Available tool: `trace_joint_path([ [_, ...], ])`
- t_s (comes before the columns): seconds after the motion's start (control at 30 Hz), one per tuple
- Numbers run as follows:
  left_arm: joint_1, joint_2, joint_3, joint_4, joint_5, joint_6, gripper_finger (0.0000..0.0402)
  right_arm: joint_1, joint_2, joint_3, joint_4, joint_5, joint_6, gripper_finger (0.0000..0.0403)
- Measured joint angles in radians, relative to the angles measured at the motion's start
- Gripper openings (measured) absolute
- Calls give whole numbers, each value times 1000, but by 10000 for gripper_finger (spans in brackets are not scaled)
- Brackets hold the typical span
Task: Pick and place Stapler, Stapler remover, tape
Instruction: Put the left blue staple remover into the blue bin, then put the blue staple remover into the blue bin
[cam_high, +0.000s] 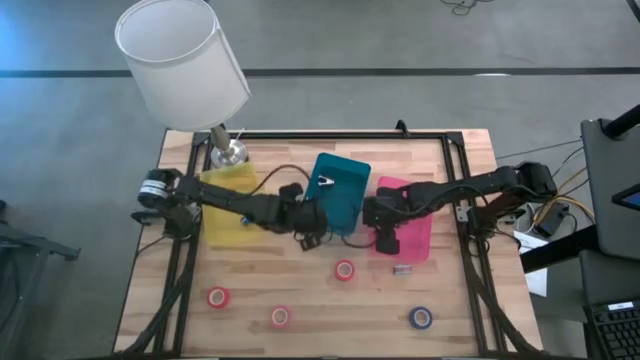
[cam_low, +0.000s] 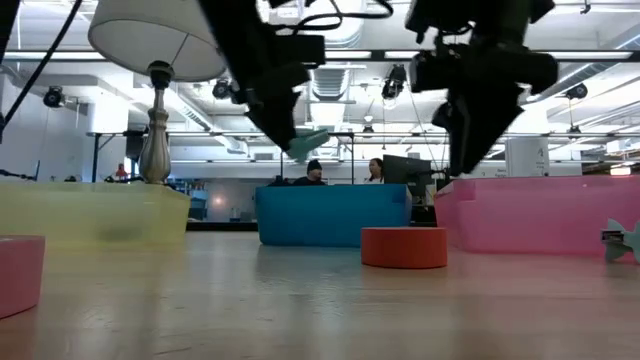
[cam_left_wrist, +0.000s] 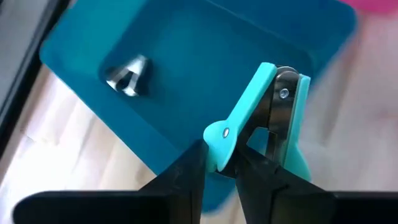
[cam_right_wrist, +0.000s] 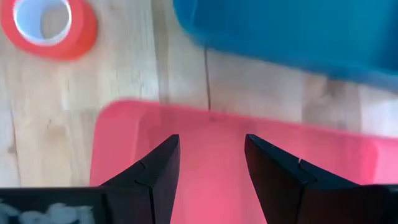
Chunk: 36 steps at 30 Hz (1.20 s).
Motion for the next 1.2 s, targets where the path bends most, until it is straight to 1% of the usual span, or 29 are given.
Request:
trace_joint_path([
  [0.13,68,3,2,55,21,45,81,0,-7,-31,-6,0,52,176],
  [0.27,124,31,-15,93,146,163,81,2,-25,-38,-4,0,85,176],
  [0.33,139,57,-17,101,181,198,81,7,-34,-41,-3,0,85,176],
  [0.57,191,124,-18,104,176,251,81,33,-66,-44,3,0,135,176],
  [0.67,208,134,-18,107,165,253,85,45,-67,-44,19,1,137,176],
  [0.77,220,137,-18,106,163,261,105,57,-66,-44,24,0,138,176],
  [0.87,222,138,-18,108,160,287,133,70,-65,-44,27,1,146,176],
  [1.03,222,137,-18,114,160,315,177,99,-65,-44,27,0,228,176],
  [1.2,217,133,-15,136,160,363,198,144,-65,-44,27,0,245,176],
])
